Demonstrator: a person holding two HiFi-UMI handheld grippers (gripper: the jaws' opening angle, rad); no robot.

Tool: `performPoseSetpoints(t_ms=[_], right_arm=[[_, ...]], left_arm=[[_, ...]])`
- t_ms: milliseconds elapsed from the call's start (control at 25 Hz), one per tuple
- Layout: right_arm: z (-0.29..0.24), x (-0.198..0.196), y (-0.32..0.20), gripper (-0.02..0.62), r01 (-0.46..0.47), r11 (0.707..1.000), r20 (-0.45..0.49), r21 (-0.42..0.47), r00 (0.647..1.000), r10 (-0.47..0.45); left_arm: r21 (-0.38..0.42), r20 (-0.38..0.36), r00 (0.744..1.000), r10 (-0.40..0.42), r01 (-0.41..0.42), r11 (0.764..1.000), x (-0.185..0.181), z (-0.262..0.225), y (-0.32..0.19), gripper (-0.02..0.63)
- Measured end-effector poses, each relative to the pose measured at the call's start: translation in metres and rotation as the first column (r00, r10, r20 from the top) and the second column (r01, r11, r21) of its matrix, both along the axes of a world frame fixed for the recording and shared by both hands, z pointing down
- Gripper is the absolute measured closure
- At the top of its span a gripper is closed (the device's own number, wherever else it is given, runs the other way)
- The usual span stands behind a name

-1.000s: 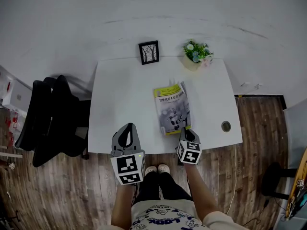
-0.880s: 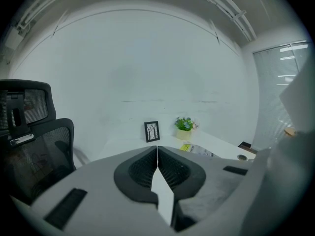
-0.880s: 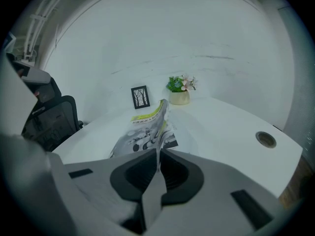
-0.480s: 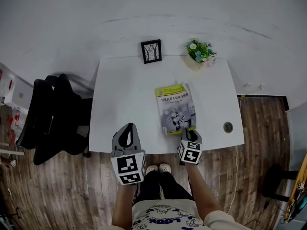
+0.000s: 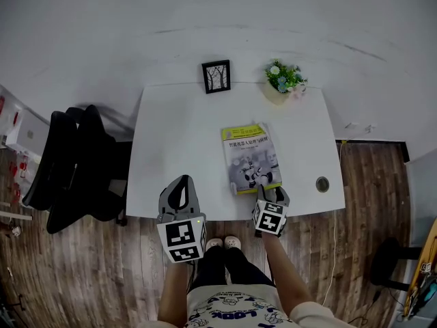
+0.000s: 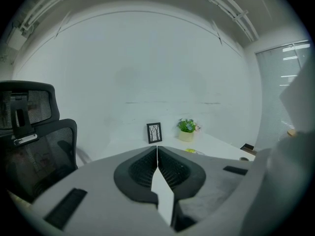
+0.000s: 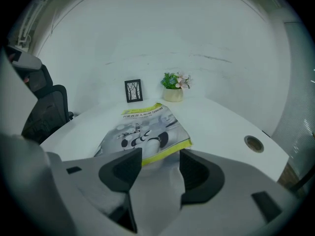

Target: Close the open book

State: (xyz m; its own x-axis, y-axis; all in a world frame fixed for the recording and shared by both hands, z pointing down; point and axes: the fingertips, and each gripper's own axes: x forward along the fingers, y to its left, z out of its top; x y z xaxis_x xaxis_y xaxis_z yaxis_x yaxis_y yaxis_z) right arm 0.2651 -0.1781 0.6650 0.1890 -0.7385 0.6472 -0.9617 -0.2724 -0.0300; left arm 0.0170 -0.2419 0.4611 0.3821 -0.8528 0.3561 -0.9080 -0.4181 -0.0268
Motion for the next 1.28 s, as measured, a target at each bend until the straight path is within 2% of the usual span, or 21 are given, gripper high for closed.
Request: performPoseSetpoints(t_ms=[200,360,560,800,880,1160,1280], right_arm=[[-0.016,0.015,0.010,0.350,-0.075,0.997,-0.049,0.009,0.996,0.075],[-0.057,0.021,0.011,0.350,-0.099,0.989,-0.102,0.108,0.989,0.110],[-0.128,0.011,-0.005,0.350,-0.032,0.960,-0.147,0.279,0.986,0.076],[-0.211,-0.015,-0.017,0.357,0.118,0.898,-0.253,0.425,0.968,-0.008],[-0.231,-0.021,-0.018,0.373,0.143,0.879,-0.266,0.455,0.964,-0.019],[-0.283,-0.037,-0.013,0.507,0.185,0.820,-0.274,0.542,0.961,-0.036],[-0.297,-0.042,-0.012,0.525,0.194,0.805,-0.275,0.560,0.961,-0.041]], left_arm=[[0.027,-0.019,1.000,-0.001,0.002,1.000,0.000,-0.012,-0.001,0.583],[0.053,-0.033,0.999,-0.001,0.003,0.999,-0.001,-0.025,0.001,0.583],[0.094,-0.052,0.999,-0.005,0.009,0.996,-0.005,-0.044,0.000,0.581],[0.145,-0.077,0.997,-0.016,0.027,0.989,-0.015,-0.068,0.003,0.583],[0.162,-0.083,0.996,-0.019,0.032,0.986,-0.018,-0.076,0.004,0.583],[0.211,-0.101,0.994,-0.040,0.060,0.976,-0.034,-0.100,0.010,0.583],[0.234,-0.111,0.993,-0.047,0.072,0.970,-0.041,-0.112,0.011,0.583]])
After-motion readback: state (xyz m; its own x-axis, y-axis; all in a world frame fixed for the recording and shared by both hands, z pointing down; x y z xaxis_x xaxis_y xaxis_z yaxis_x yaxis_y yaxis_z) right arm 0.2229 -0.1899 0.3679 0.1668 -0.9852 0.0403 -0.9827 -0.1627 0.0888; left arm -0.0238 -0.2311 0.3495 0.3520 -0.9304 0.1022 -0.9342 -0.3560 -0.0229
